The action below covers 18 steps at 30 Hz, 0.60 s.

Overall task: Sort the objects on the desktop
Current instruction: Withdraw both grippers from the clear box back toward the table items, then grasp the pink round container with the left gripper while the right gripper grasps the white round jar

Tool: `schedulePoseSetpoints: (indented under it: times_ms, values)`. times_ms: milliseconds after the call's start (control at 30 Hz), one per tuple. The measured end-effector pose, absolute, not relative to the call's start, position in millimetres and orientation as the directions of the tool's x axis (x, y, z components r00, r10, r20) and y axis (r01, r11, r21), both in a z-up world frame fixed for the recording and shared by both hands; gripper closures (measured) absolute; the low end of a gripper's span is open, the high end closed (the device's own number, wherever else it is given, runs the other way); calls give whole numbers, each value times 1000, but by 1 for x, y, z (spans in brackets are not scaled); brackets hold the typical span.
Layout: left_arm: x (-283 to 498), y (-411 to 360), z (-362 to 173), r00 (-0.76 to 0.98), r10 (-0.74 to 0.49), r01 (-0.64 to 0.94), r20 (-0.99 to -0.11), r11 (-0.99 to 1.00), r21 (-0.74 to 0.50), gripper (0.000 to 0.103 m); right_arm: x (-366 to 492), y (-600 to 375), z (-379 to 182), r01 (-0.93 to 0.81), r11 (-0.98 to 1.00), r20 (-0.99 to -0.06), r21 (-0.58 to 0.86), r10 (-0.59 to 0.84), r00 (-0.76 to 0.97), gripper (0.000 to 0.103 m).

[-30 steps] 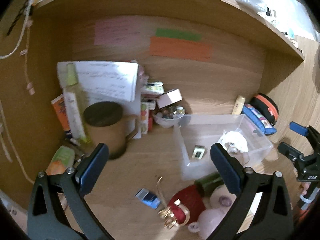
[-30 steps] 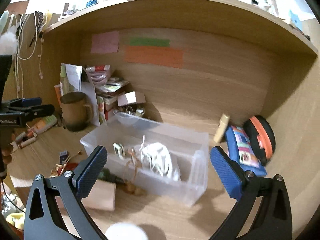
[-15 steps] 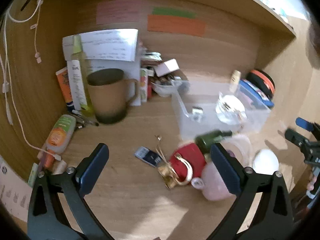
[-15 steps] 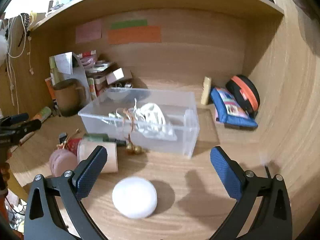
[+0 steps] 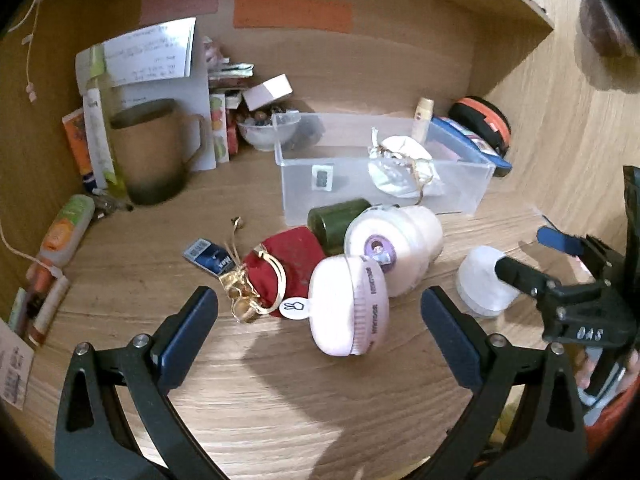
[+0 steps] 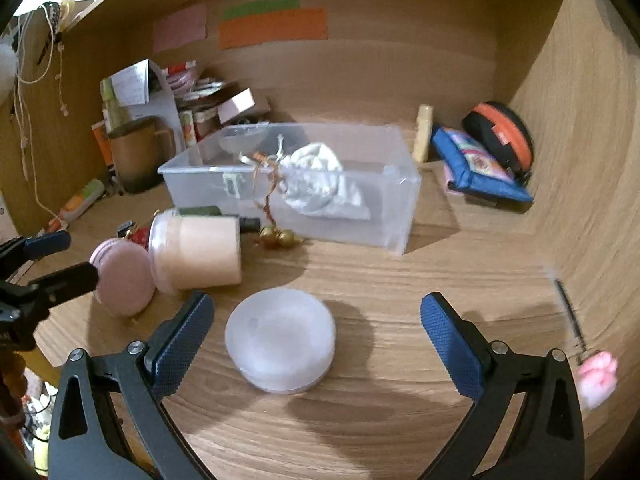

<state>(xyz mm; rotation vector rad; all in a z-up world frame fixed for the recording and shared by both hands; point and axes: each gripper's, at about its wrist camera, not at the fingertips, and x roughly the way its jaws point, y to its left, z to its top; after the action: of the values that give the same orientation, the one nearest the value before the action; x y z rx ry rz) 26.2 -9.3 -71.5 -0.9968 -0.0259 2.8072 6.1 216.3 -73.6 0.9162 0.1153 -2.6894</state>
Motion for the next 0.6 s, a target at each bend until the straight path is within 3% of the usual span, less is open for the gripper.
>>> schedulePoseSetpoints:
  times_ms: [167, 300, 367, 500, 600]
  values:
    - [21, -4, -79, -762, 169, -158, -625, -985, -75, 2, 4, 215, -88, 313, -949, -624, 41, -269, -733, 2]
    - [15, -2, -84, -745, 202, -173, -636, -979, -109, 27, 3, 218, -89, 316, -948, -619, 46, -275, -736, 2]
    - [11, -2, -89, -731, 208, -170, -650, -978, -121, 28, 3, 218, -89, 320, -946, -619, 47, -279, -734, 2]
    - [9, 0, -95, -722, 209, -172, -659, -978, -122, 41, 3, 216, -91, 336, -941, -621, 38, -286, -729, 11]
    - [9, 3, -99, -717, 206, -171, -666, -978, -118, 44, 2, 214, -95, 339, -940, -633, 40, -286, -720, 15]
